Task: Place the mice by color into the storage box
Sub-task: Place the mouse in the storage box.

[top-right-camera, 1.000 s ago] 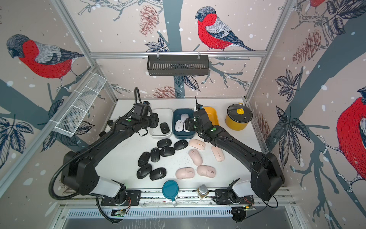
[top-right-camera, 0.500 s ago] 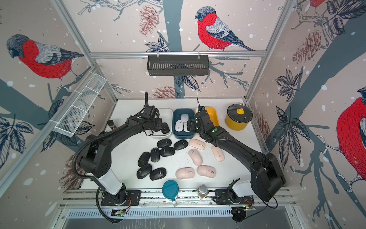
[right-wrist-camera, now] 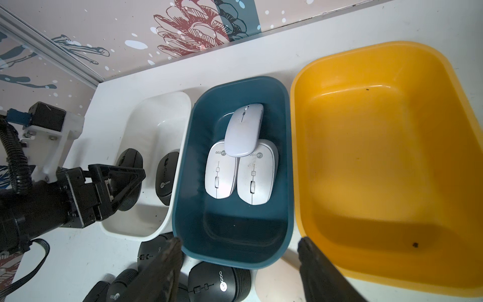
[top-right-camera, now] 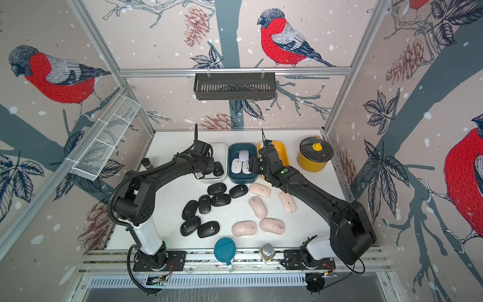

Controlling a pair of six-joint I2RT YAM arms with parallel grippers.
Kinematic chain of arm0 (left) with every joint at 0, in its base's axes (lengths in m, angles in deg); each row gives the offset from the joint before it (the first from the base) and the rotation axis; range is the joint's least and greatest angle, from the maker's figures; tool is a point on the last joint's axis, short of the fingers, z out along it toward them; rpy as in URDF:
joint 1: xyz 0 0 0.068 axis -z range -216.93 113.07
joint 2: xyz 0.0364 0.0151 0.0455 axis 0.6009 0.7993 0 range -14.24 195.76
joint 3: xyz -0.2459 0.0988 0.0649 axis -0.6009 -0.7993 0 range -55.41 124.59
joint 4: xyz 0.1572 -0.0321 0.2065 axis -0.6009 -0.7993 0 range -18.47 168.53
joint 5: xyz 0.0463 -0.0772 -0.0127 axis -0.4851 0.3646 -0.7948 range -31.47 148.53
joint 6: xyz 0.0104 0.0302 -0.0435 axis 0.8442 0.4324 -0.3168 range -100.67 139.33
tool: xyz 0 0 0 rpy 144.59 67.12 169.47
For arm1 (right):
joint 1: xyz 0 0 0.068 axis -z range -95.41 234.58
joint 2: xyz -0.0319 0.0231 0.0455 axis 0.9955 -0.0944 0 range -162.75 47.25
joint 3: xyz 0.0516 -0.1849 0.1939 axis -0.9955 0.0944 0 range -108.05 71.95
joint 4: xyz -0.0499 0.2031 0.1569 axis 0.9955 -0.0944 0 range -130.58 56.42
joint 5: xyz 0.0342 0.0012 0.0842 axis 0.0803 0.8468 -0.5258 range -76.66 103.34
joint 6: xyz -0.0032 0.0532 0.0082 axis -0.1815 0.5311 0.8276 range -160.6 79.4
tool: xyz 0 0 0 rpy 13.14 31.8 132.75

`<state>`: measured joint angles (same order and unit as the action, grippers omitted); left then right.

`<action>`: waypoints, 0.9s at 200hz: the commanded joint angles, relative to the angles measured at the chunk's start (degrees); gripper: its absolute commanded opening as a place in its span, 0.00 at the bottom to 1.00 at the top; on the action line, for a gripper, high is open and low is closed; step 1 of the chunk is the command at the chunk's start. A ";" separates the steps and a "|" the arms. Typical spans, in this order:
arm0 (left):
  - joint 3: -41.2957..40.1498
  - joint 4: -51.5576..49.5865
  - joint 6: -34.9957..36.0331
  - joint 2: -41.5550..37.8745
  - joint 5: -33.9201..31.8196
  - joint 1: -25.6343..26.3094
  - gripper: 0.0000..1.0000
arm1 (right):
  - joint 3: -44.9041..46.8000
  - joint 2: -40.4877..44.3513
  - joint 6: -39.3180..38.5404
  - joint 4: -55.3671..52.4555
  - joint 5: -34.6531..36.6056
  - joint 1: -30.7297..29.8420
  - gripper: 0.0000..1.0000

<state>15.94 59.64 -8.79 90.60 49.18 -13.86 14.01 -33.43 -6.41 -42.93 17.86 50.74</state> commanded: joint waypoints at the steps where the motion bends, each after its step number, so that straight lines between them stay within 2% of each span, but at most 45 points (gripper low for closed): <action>1: 0.67 1.17 -1.75 0.98 -2.27 -0.22 0.46 | 0.19 -0.35 -0.31 1.18 -0.27 0.18 0.71; 121: 4.54 -1.29 -3.52 6.54 -3.80 -0.25 0.47 | 0.54 -1.49 -0.41 1.90 -2.28 1.73 0.71; 161: 5.38 -1.76 -3.83 7.64 -3.59 -0.30 0.50 | 0.20 -1.92 -0.36 1.90 -2.49 1.93 0.72; 180: 5.89 -2.03 -3.96 7.88 -3.66 -0.30 0.55 | 0.19 -1.97 -0.33 1.91 -2.50 1.98 0.71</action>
<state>20.94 58.26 -11.87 98.07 46.45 -14.02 14.63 -35.27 -6.45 -42.23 15.43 52.71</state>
